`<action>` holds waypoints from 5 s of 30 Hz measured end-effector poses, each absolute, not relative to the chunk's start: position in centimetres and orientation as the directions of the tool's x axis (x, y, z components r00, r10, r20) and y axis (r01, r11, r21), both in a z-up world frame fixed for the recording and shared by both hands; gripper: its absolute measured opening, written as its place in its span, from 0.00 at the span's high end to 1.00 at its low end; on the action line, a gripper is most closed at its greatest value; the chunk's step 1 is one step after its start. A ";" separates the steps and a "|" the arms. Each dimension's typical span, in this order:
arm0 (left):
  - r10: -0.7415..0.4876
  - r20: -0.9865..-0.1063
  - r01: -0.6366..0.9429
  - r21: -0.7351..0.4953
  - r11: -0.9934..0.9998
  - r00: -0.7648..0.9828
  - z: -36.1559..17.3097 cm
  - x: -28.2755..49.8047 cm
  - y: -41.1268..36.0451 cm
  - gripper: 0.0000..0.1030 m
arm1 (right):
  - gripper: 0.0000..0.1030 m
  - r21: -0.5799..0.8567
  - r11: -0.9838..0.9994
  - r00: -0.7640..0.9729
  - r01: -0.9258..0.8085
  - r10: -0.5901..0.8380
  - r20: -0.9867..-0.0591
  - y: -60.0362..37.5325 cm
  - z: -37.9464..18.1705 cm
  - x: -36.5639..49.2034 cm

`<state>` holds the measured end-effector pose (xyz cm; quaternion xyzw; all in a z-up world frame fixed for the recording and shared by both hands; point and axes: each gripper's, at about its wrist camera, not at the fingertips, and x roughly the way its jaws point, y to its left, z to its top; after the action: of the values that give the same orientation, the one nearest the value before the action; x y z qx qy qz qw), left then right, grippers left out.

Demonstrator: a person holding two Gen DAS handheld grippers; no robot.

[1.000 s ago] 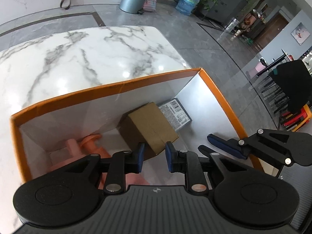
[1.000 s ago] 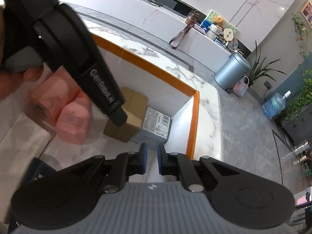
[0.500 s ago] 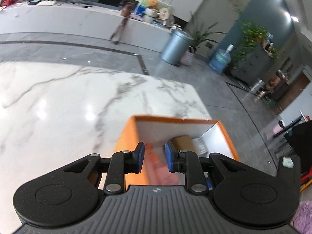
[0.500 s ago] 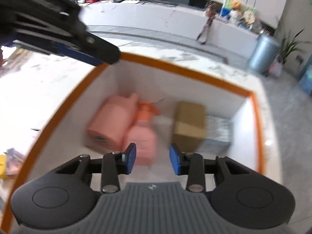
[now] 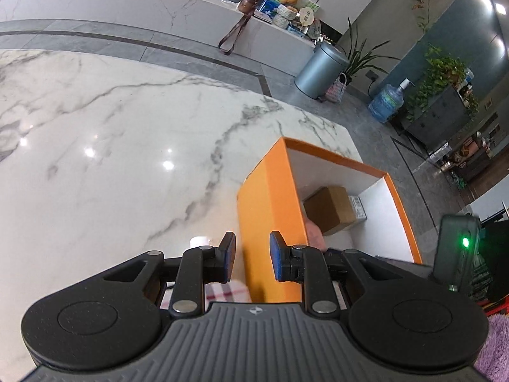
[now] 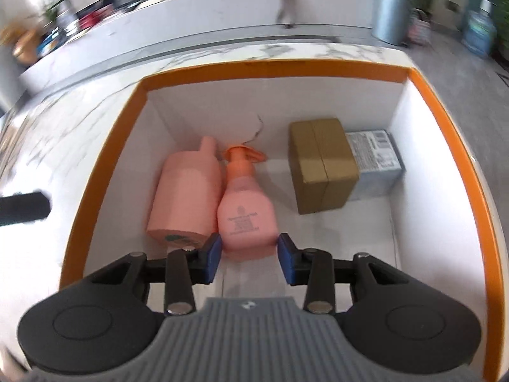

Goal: Organize rigid objects
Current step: 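Withdraw both tools from the box toward the plaid case, then grasp the plaid case with the right tool while the left tool approaches the picture box, then grasp the anime picture box with the left tool while the right tool lifts the plaid case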

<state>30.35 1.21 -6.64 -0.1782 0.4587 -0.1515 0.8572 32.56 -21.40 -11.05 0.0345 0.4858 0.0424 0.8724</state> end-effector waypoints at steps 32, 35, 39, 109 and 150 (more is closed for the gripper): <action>-0.324 -0.752 0.219 -0.241 0.946 0.574 -5.7 16.9 9.1 0.49 | 0.74 0.162 0.965 0.784 -0.205 0.261 -0.564 -9.7 -5.2 13.0; -0.313 -0.760 0.220 -0.226 0.949 0.570 -5.9 17.2 9.2 0.49 | 0.68 0.179 0.971 0.752 -0.159 0.237 -0.615 -8.8 -7.0 13.0; -0.277 -0.760 0.213 -0.185 0.959 0.588 -6.1 18.6 8.9 0.49 | 0.55 0.298 0.955 0.720 -0.003 0.209 -0.662 -8.8 -8.4 14.4; -0.349 -0.813 0.288 -0.234 0.929 0.466 -10.2 18.2 7.8 0.82 | 0.89 0.222 0.975 0.659 0.004 0.165 -0.734 -9.3 -10.5 13.9; -0.223 -0.904 0.463 -0.031 0.886 0.366 -14.7 23.2 3.6 0.26 | 0.53 0.307 0.941 0.584 0.142 0.171 -0.793 -11.0 -14.4 14.6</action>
<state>23.24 3.56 -14.69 0.1149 0.5227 -0.2095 0.8183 14.63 -10.97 -14.39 0.1716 0.4560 0.0083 0.8733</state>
